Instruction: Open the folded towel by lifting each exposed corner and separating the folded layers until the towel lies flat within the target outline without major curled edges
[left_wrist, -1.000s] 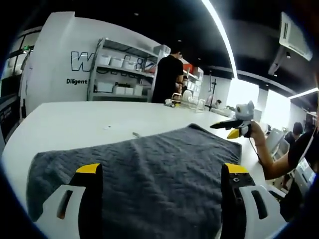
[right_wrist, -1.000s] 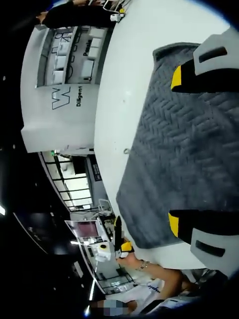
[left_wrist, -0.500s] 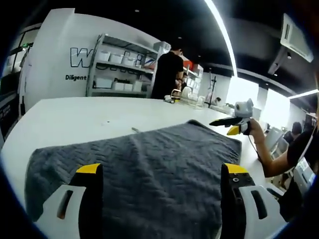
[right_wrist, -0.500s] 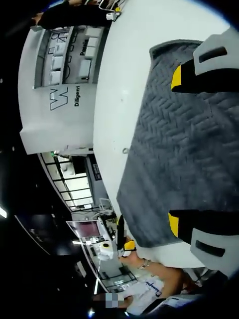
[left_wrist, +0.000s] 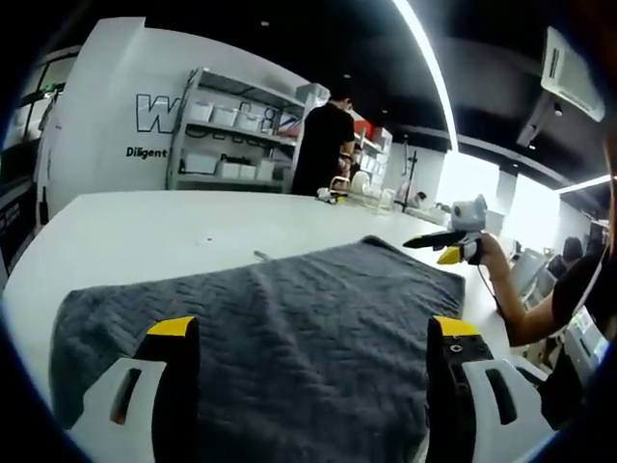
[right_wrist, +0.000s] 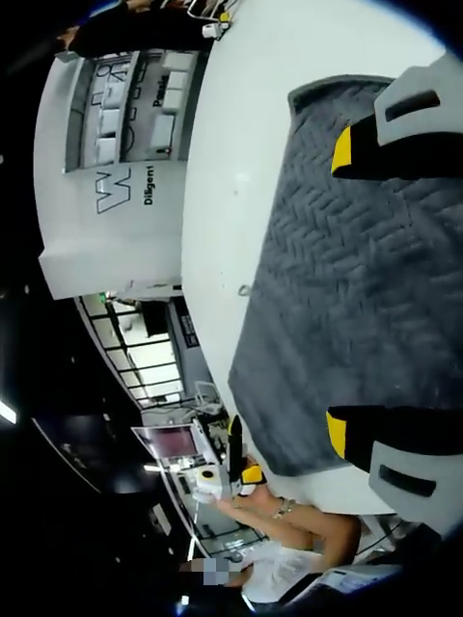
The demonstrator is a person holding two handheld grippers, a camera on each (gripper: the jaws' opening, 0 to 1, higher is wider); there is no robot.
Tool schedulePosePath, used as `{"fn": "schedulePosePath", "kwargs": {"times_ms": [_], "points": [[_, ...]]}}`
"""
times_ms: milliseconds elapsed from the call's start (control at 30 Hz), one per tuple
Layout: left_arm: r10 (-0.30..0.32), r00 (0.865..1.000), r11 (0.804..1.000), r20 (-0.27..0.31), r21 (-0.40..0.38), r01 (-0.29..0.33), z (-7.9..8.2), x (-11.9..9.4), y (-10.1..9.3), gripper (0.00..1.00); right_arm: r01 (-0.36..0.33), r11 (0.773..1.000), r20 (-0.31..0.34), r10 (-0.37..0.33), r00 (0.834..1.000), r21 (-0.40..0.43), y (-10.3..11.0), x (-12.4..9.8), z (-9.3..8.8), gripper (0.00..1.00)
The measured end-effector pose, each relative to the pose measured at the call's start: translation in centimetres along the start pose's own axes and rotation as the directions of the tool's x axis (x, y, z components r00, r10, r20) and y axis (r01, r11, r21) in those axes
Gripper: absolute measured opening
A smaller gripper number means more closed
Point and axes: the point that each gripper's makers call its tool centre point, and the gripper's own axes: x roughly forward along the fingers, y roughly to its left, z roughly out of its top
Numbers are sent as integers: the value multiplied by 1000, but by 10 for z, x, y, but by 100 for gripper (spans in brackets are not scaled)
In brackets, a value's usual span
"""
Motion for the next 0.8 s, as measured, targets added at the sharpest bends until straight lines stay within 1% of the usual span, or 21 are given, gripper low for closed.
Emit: {"fn": "schedulePosePath", "kwargs": {"times_ms": [167,333,467,800], "points": [[-2,1000,1000,-14,2,2,-2,1,0,97,-2,1000,-10,2,1000,-2,0,2,-2,99],[-4,1000,1000,-1,0,4,0,-1,-1,97,-2,1000,-19,2,1000,-2,1,4,-4,99],[0,1000,1000,-5,6,0,1,-1,1,97,1,1000,-18,-1,1000,2,0,4,-4,99],[-11,1000,1000,-10,2,11,-1,1,-3,96,0,1000,-25,0,1000,5,0,4,-6,99]]}}
